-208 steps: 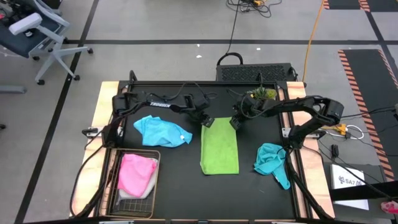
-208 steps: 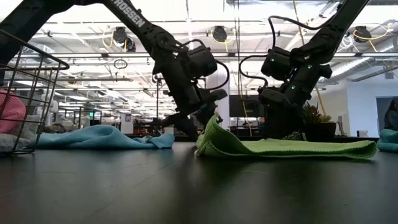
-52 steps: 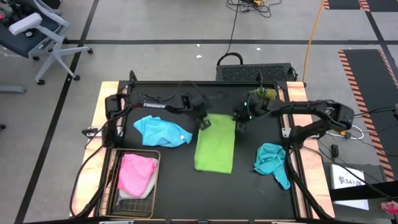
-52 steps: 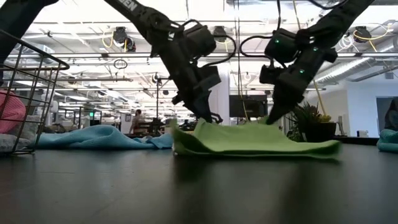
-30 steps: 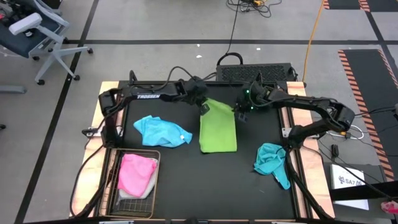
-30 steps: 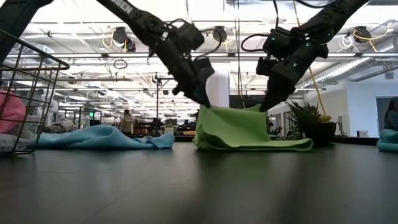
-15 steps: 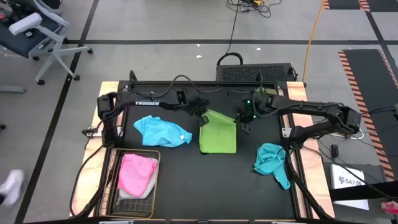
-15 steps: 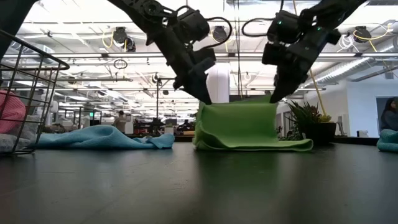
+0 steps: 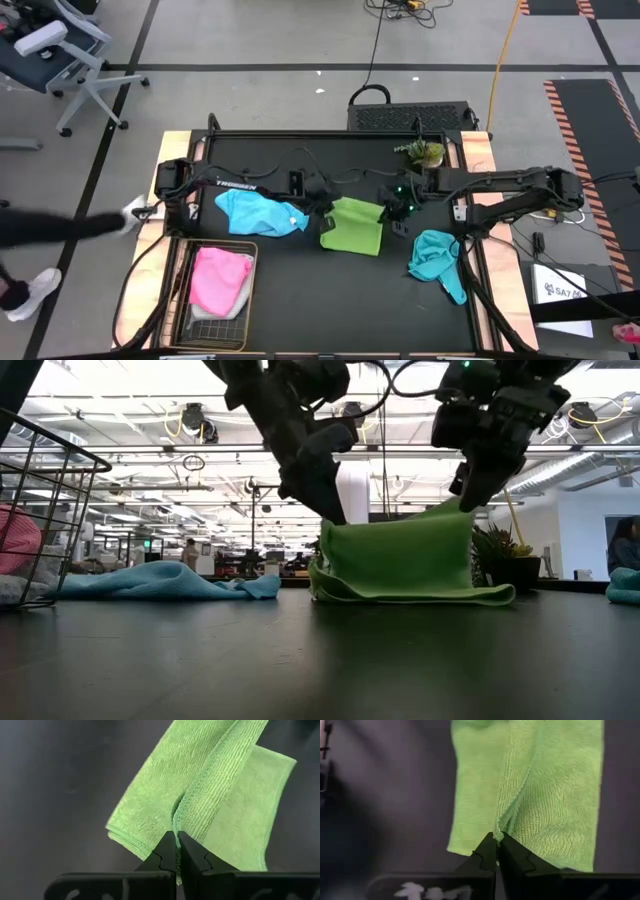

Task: Fold microfiber towels
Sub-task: Fold the green microfiber cloth

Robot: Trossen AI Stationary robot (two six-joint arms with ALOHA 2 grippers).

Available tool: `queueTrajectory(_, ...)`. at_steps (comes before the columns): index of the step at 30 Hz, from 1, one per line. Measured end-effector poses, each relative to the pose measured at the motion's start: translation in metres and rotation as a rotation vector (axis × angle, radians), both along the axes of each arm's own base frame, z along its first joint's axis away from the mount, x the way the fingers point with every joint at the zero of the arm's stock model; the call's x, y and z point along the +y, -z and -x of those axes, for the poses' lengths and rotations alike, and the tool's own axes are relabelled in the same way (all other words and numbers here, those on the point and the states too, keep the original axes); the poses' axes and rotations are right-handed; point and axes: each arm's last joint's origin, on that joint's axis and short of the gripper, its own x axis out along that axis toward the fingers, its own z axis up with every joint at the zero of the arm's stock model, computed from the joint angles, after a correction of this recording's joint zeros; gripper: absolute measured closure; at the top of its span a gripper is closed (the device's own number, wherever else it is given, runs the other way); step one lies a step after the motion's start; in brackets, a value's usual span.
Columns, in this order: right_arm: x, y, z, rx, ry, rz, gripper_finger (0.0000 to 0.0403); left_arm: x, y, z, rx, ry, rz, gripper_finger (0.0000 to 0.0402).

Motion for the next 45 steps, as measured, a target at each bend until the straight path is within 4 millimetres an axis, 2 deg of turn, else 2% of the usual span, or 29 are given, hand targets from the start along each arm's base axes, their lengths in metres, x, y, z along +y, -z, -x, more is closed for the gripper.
queueTrajectory(8, 0.028, 0.021, 0.005, 0.048, -0.013, -0.067, 0.0403, -0.027, 0.009, -0.002, 0.038, 0.023, 0.047, 0.0398)
queueTrajectory(15, 0.038, 0.035, 0.009, 0.053, -0.027, -0.088, 0.0403, -0.048, 0.019, -0.006, 0.045, 0.019, 0.110, 0.0398)
queueTrajectory(20, 0.043, 0.038, 0.011, 0.069, -0.043, -0.101, 0.0403, -0.060, 0.026, -0.009, 0.041, 0.019, 0.156, 0.0391)
queueTrajectory(30, 0.054, 0.038, 0.013, 0.084, -0.105, -0.149, 0.0403, -0.077, 0.021, -0.013, -0.015, 0.062, 0.281, 0.0395)
queueTrajectory(36, 0.054, 0.038, 0.013, 0.086, -0.105, -0.146, 0.0397, -0.077, 0.020, -0.015, -0.035, 0.067, 0.300, 0.0366)
queueTrajectory(45, 0.055, 0.043, 0.023, 0.198, -0.133, -0.181, 0.0343, -0.086, 0.018, -0.017, -0.072, 0.184, 0.282, 0.0302)
